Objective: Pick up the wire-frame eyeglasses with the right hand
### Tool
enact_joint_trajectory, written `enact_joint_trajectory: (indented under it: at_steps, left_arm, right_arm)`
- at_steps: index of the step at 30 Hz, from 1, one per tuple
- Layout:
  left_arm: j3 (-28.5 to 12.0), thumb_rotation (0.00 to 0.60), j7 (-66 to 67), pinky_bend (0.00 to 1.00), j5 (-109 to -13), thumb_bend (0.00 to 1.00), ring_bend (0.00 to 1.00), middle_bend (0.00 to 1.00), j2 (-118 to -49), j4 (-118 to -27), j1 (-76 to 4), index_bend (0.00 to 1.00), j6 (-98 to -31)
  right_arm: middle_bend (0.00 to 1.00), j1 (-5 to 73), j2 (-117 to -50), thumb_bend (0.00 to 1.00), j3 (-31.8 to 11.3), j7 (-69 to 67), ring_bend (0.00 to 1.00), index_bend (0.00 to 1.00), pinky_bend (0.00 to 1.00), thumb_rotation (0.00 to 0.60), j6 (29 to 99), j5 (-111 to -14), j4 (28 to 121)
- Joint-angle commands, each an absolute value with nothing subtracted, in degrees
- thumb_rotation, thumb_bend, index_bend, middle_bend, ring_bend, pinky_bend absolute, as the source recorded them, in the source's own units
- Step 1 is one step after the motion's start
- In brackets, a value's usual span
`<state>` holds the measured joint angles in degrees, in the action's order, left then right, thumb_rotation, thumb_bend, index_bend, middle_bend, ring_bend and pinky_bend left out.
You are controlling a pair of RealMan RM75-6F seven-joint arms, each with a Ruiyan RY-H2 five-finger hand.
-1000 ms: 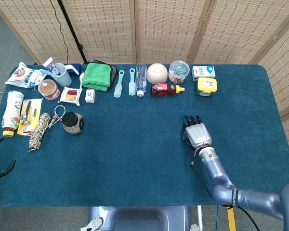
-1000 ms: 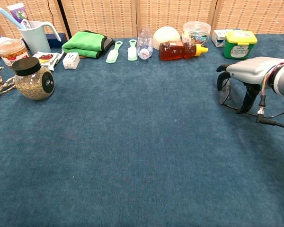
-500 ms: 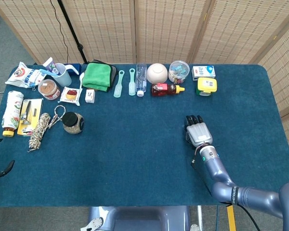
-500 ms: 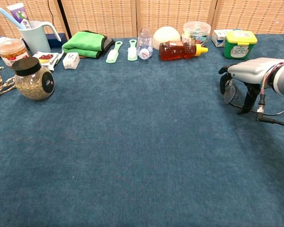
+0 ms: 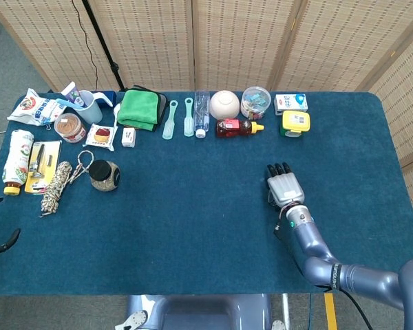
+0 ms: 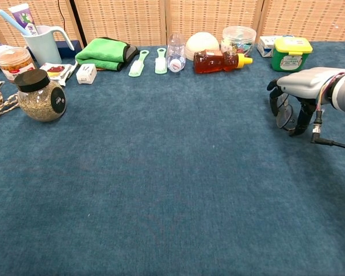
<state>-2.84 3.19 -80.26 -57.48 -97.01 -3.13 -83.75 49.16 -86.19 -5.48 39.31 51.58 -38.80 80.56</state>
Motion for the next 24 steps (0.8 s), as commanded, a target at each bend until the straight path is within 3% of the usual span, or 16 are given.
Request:
enact_joint_trajectory:
  at_steps: [1, 13, 24]
  left_arm:
    - [-2.8, 0.279, 3.3, 0.08, -80.3, 0.25, 0.05, 0.02, -57.4, -97.1, -3.1, 0.20, -83.8]
    - [-2.7, 0.280, 3.2, 0.08, -80.3, 0.25, 0.05, 0.02, -57.3, -97.1, -2.9, 0.20, -83.9]
    - [-2.7, 0.280, 2.8, 0.08, -80.6, 0.25, 0.05, 0.02, -57.3, -97.2, -2.8, 0.20, -84.1]
  right_arm:
    - [0.09, 49.4, -86.4, 0.21, -5.5, 39.1, 0.01, 0.44, 0.00, 0.600, 51.1, -39.2, 80.0]
    - [0.12, 49.3, -86.5, 0.21, -5.1, 37.5, 0.03, 0.50, 0.00, 0.600, 50.6, -41.3, 79.4]
    - [0.08, 49.0, -82.7, 0.21, -6.0, 35.5, 0.03, 0.31, 0.00, 0.600, 51.2, -42.9, 85.8]
